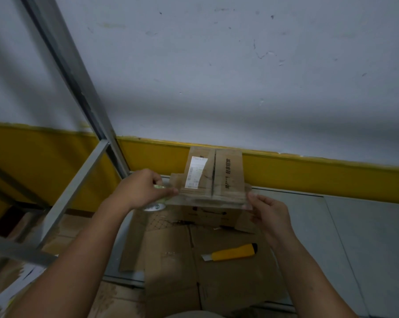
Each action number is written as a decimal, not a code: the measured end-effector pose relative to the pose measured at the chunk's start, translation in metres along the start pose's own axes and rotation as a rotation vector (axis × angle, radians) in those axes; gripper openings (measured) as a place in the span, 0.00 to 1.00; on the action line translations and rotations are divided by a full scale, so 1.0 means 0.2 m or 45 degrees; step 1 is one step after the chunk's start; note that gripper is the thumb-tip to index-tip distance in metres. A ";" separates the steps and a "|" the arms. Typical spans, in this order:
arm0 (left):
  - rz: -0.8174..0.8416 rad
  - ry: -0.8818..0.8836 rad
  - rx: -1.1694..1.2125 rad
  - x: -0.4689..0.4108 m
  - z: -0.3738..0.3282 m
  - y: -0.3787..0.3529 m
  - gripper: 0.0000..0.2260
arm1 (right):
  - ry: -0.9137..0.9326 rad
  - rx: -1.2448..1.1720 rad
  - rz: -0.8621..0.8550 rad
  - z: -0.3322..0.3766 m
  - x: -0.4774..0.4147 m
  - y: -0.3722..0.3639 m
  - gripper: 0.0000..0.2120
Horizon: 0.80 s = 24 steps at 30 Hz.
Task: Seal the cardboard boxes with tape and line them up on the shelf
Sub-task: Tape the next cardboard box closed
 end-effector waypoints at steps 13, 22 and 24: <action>0.361 0.122 0.276 -0.16 0.03 -0.04 0.35 | -0.103 0.027 -0.088 -0.04 -0.08 0.01 0.09; 0.403 0.179 0.351 -0.20 0.05 -0.13 0.27 | -0.145 0.073 -0.100 -0.11 -0.12 0.02 0.09; 0.411 0.174 0.376 -0.20 0.05 -0.17 0.27 | -0.151 0.088 -0.106 -0.13 -0.12 0.03 0.09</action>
Point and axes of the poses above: each hand's wrist, its own x-axis away from the middle knuckle, its own y-axis out of the back of the hand, z = x × y, the point moved 3 cm from there along -x, towards the middle knuckle, and after that the axes turned 2 degrees about -x, right-handed, at the moved point
